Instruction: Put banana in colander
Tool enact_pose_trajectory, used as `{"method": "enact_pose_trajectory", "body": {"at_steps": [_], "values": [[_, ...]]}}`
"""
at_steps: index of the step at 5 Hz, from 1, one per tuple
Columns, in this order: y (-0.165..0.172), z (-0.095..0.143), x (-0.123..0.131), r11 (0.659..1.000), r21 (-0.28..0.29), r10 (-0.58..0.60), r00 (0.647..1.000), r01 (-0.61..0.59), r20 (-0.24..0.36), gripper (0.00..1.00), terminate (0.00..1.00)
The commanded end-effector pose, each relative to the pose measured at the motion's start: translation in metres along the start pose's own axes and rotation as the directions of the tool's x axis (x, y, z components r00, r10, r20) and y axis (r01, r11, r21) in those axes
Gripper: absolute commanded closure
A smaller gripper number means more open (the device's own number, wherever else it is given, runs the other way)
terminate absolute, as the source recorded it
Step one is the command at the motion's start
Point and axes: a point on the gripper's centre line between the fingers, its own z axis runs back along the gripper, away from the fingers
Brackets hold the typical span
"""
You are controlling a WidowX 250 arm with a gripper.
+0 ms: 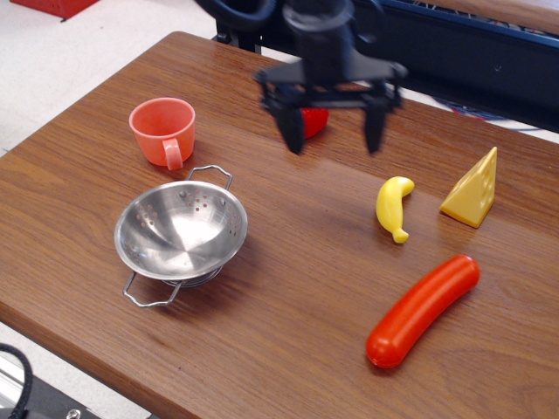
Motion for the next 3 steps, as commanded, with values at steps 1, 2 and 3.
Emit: {"method": "enact_pose_trajectory", "body": {"at_steps": [1,2,3], "values": [[-0.019,-0.014,0.006,0.997,0.069,0.012,0.995,-0.019,0.095,0.0,0.0],[-0.016,-0.034,0.011,0.996,0.086,0.014,0.994,-0.024,0.113,0.0,0.0],[-0.02,-0.036,0.011,0.998,0.053,0.025,0.993,-0.031,0.114,0.0,0.0]]}}
